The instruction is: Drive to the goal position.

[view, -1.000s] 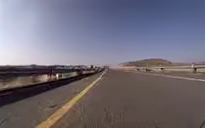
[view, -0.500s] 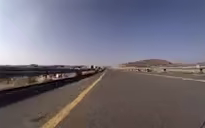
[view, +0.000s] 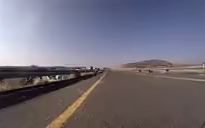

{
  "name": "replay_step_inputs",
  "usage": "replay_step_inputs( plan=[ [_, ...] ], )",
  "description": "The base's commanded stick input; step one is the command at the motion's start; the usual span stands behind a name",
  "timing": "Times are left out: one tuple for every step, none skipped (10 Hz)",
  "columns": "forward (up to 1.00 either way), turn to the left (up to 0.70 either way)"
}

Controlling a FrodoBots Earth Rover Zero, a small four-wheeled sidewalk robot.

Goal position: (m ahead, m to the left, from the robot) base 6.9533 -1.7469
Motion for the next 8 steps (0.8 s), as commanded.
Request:
replay_step_inputs(
  plan=[
    [0.85,0.00],
    [0.85,0.00],
    [0.85,0.00],
    [0.85,0.00],
    [0.85,0.00],
    [0.85,0.00],
    [0.85,0.00],
    [0.85,0.00]
  ],
)
